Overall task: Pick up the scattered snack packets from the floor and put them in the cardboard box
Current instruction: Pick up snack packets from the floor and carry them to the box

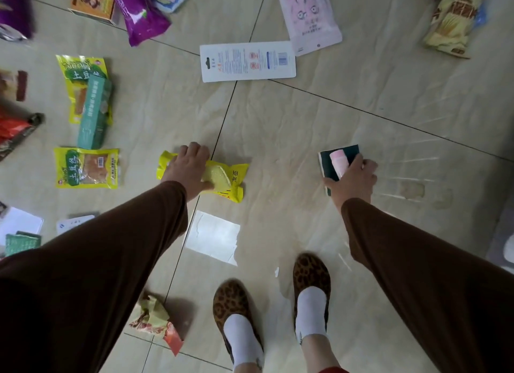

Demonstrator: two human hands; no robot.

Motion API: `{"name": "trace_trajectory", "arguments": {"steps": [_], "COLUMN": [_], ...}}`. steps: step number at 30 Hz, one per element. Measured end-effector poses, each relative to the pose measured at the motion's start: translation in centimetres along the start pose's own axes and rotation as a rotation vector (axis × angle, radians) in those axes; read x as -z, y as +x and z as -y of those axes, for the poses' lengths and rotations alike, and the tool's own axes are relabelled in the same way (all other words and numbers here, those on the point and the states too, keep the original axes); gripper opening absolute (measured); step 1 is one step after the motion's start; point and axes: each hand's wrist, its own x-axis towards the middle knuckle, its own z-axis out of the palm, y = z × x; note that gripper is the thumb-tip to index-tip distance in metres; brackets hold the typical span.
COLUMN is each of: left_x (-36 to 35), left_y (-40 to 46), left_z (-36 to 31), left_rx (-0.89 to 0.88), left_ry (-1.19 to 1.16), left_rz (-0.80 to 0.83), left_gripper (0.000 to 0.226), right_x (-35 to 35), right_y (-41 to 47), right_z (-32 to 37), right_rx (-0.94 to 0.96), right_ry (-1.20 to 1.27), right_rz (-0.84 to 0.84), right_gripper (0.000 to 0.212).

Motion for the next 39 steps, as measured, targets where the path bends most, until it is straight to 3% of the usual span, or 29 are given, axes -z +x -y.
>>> {"name": "trace_trajectory", "arguments": {"steps": [3,8,15,19,28,39], "left_x": [-1.9,-3.7,-4.6,-4.3,2.8,6.7], "left_y": [0.6,1.0,-1.1,-5.3,-19.5,-39.9], "left_z": [0.7,0.2,-2.4,-4.0,-4.4,0.9], "left_rx": [-0.04,0.05,0.357,0.463,0.594,0.813], "left_ry": [0.146,0.153,-0.322,-0.478,-0.913,-1.267], "left_rz": [0.114,0.104,0.156,0.132,-0.051,-0.294], "left_gripper": [0.101,0.102,0.077,0.068,0.065,0.061], "right_x": [-1.3,-1.6,-2.7,-2.1,3.9,7.6], "right_y": [0.9,2.0,1.1,-3.1,-18.3,-34.9], "right_z": [-0.2,-0.3,0.6,2.0,5.3,10.5], "right_rx": [-0.005,-0.011,-0.08,0.063,0.275,0.511], "right_ry": [-0.117,-0.227,-0.05,0.003,0.089,0.07], "right_rz": [0.041,0.009,0.097,0.207,0.275,0.367], "right_gripper": [0.119,0.132,0.115,0.102,0.09,0.09]}}
